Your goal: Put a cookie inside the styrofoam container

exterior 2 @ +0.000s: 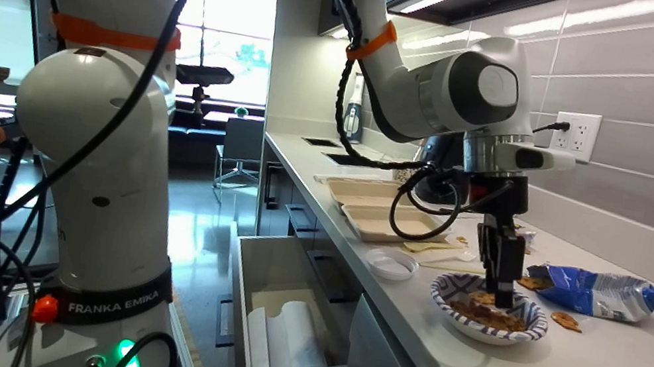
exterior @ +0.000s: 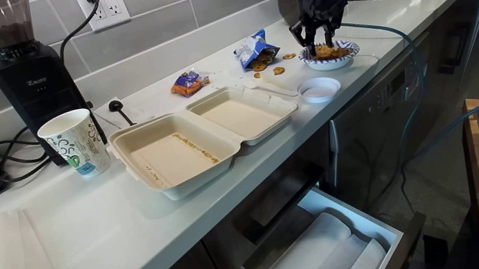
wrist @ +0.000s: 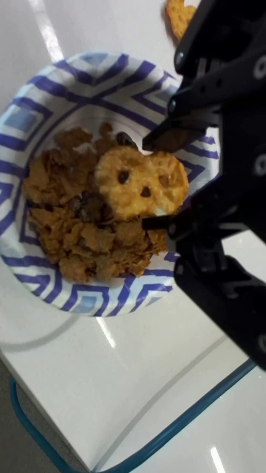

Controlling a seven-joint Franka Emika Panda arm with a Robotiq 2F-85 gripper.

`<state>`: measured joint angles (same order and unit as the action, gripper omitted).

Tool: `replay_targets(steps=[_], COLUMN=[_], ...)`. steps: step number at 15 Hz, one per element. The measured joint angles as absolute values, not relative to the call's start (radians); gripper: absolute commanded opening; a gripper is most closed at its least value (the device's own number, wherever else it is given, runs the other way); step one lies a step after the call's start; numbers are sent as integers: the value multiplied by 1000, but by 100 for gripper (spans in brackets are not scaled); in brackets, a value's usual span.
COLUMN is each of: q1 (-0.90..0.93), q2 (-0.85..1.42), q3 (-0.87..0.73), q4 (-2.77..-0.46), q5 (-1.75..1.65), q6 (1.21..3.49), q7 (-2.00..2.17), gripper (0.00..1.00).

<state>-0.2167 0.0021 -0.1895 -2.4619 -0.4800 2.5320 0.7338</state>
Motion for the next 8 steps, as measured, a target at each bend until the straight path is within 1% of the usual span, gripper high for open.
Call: replay_targets(steps=[3,8], q1=[-216,-212], q2=[-13,-42], q3=[-187,-176], q4=[-2464,-2470], q5=[-480,-480], q6=[2525,2505], q7=[734,734], gripper=[43,45])
